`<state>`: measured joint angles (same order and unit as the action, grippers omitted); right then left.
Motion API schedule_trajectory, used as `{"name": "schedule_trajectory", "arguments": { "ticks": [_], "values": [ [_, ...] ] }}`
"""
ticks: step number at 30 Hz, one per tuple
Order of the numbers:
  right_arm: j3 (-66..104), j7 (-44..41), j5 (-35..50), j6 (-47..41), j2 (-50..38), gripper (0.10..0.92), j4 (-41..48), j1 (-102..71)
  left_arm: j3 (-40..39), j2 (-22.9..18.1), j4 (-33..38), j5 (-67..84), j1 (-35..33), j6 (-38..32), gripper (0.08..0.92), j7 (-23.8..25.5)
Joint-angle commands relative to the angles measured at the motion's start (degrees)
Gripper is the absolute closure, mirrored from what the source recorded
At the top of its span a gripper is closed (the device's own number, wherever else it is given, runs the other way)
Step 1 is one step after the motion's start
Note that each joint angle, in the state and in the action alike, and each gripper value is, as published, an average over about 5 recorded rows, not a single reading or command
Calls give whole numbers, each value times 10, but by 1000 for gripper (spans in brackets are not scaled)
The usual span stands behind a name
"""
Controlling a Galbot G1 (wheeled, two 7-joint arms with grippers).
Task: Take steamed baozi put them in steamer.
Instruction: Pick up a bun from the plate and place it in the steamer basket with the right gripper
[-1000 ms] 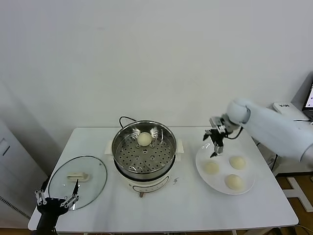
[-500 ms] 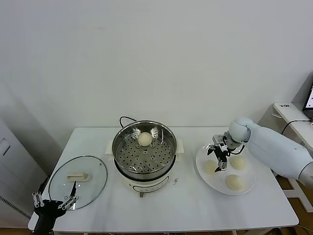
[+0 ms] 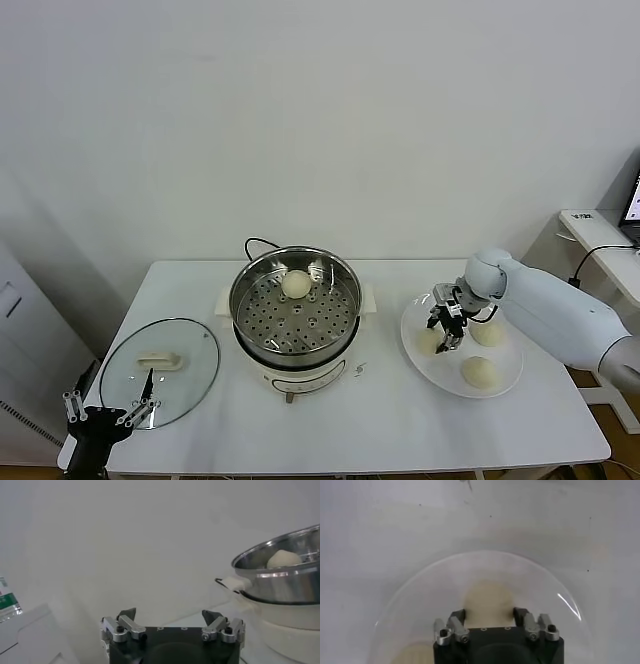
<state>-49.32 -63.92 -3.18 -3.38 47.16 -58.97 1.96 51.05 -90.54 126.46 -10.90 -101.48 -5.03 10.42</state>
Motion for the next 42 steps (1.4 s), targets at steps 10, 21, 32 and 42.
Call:
{"name": "schedule_trajectory", "arguments": {
  "ticks": [10, 21, 32, 42],
  "values": [
    [-217, -15, 300, -55, 1, 704, -76, 317, 2, -3, 6, 6, 7, 3, 177, -1],
    [-262, -34, 472, -182, 58, 703, -148, 462, 2, -4, 19, 6, 6, 6, 177, -1],
    [-230, 75, 403, -243, 184, 659, -176, 308, 2, -11, 24, 5, 4, 6, 177, -2],
    [-219, 158, 410, -269, 318, 652, -81, 240, 5, -11, 21, 11, 5, 5, 177, -2]
  ]
}}
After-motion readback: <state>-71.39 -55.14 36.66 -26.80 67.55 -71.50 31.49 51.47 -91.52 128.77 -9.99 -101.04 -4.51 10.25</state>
